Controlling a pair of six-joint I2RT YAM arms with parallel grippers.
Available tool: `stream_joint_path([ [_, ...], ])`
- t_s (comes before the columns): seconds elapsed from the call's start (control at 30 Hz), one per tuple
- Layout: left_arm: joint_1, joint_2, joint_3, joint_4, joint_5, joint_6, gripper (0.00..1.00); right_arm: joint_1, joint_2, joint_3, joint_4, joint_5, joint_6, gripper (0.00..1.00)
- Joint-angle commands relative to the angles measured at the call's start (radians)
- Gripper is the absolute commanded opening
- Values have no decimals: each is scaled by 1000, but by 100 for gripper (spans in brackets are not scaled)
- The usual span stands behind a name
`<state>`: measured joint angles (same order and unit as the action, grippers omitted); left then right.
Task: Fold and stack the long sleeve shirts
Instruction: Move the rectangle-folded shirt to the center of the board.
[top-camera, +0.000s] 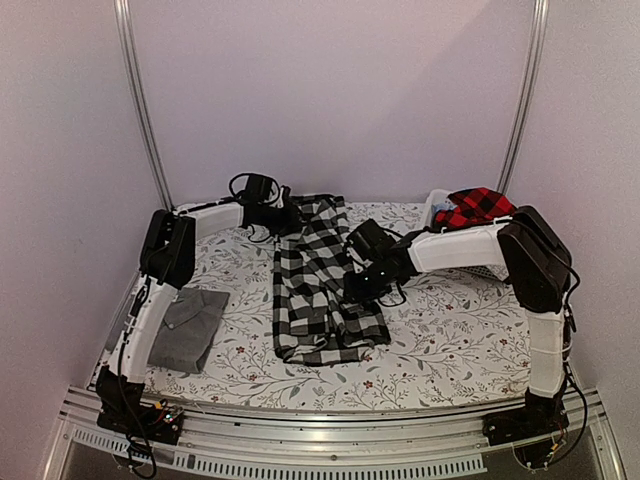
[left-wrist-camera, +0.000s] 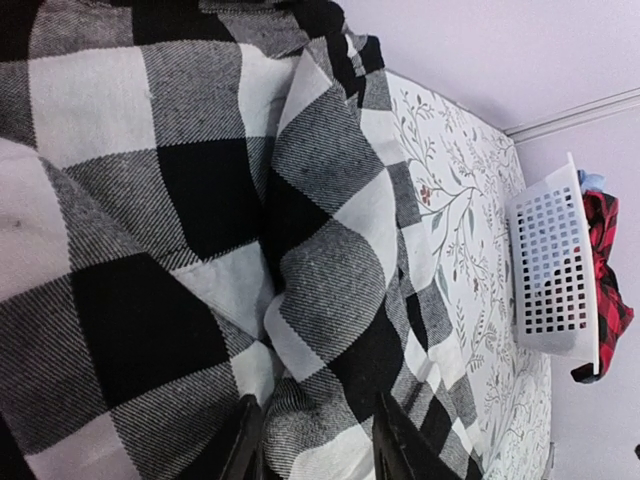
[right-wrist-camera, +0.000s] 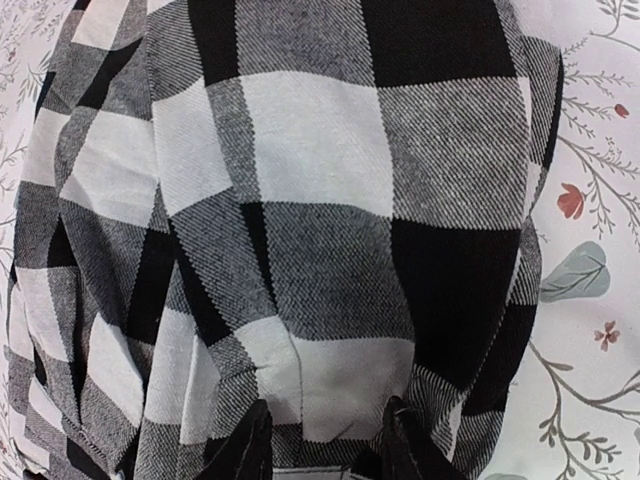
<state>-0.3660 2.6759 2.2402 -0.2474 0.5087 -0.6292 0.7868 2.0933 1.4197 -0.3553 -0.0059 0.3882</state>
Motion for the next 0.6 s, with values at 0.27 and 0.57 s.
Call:
stream_joint_path([
  [0.27, 7, -233, -77, -14, -4, 56, 38, 115, -117, -12, -97, 91, 23, 37],
  [0.57, 9, -490, -414, 60, -19, 48, 38, 202, -83, -44, -152, 153, 35, 36],
])
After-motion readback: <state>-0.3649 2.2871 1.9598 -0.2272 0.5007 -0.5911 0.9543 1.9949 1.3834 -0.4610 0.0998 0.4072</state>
